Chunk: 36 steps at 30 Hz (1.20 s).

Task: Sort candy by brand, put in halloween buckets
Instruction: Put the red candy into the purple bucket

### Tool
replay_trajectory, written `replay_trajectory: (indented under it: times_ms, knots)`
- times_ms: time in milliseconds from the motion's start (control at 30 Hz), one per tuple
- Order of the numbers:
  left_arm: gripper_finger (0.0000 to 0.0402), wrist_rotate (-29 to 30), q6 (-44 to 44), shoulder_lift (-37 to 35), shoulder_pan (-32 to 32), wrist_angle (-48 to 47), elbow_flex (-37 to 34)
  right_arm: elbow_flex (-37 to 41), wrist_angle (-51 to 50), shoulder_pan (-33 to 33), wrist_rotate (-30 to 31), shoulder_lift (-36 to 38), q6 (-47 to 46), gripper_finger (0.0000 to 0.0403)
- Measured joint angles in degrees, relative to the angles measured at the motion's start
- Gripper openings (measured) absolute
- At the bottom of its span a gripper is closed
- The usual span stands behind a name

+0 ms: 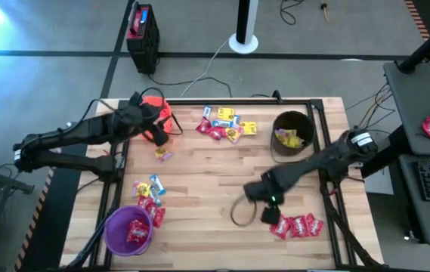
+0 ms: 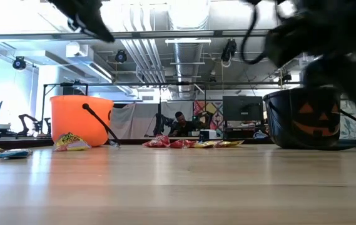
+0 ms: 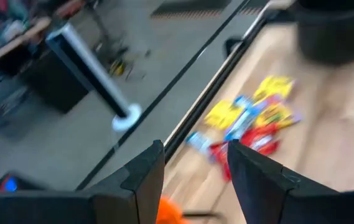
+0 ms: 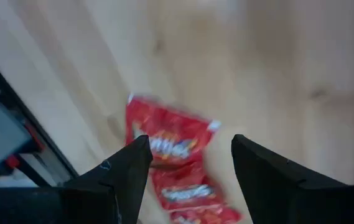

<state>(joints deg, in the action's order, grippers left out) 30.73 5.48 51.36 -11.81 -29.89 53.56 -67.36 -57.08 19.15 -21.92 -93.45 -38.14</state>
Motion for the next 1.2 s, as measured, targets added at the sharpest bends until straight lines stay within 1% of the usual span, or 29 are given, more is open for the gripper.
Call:
replay_trajectory:
  times_ms: [133,300,400,700,867,933,1000,1200]
  knots:
    - [0.016,0.0,0.0,-0.9,4.8,1.3,0.0,2.2,4.7,7.4,1.9,-0.1,-8.1,0.0215]
    - [0.016,0.0,-0.5,-0.5,8.8,1.6,-0.2,5.7,7.8,12.2,7.2,-0.1,-15.5,0.0215]
    - [0.016,0.0,-2.1,-0.1,11.0,2.8,-0.5,7.7,8.9,13.3,9.9,-0.3,-17.3,0.0215]
    - [0.016,0.1,-5.0,-0.1,15.5,4.0,-0.5,13.5,15.8,13.4,10.6,-0.4,-17.8,0.0215]
    - [0.016,0.1,-5.0,0.0,16.3,4.0,-0.5,14.5,16.1,13.4,13.1,-0.3,-18.3,0.0207]
    - [0.016,0.1,-5.0,0.0,16.3,4.0,-0.5,14.5,16.1,13.3,13.3,-0.3,-18.3,0.019]
    - [0.016,0.1,-5.0,0.0,16.3,4.0,-0.5,14.5,16.4,13.3,13.6,-0.3,-18.3,0.0163]
    - [0.016,0.2,-5.0,0.0,16.3,4.0,-0.6,14.2,17.5,13.2,14.7,-0.4,-16.9,0.0058]
